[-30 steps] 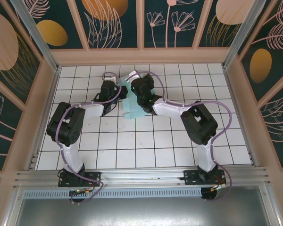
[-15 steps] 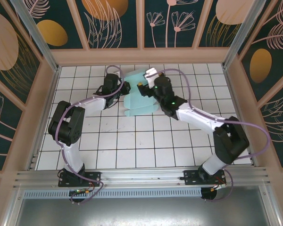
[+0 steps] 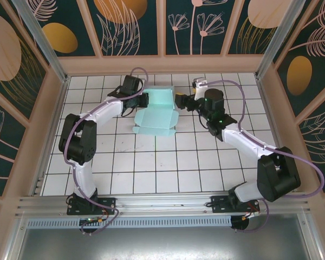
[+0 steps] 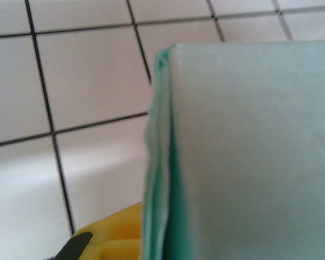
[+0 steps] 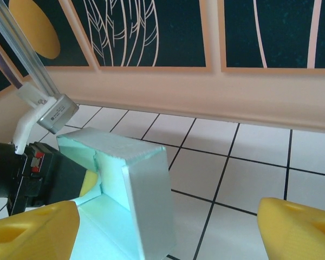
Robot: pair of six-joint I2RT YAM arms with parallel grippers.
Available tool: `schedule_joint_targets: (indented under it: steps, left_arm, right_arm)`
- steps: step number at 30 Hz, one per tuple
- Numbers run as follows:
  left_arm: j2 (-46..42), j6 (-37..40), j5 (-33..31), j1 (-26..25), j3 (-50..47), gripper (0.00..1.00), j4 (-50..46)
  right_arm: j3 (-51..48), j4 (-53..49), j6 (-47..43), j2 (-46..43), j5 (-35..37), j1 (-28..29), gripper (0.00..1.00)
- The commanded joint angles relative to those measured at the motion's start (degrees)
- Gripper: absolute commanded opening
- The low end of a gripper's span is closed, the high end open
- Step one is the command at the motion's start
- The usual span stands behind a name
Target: Fold the paper box
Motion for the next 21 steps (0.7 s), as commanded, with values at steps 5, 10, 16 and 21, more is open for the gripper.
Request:
schedule_joint_targets:
  steps: [5,10,16,21]
  left_arm:
    - [2.7,11.7,-3.5,-0.2,4.6,0.0,-25.5]
    - [4.6,14.6,-7.2,-0.1,7.0,0.0,-36.8]
    - [7.6,16.5,-11.0,-0.3,6.5,0.0,-44.5]
    - [10.6,17.1,-12.7,-0.4,7.6,0.11,-47.8]
  right_arm:
    - [-2.6,3.1,1.8,-1.8,-2.8,-2.6,0.85]
    - [-3.3,2.8,1.0,-1.4,-3.2,-3.5,0.85]
    - [-4.0,2.3,0.3,-1.4,-2.4,-3.8,0.85]
    - [-4.1,2.3,0.5,-0.9,-2.0,-3.9,0.84]
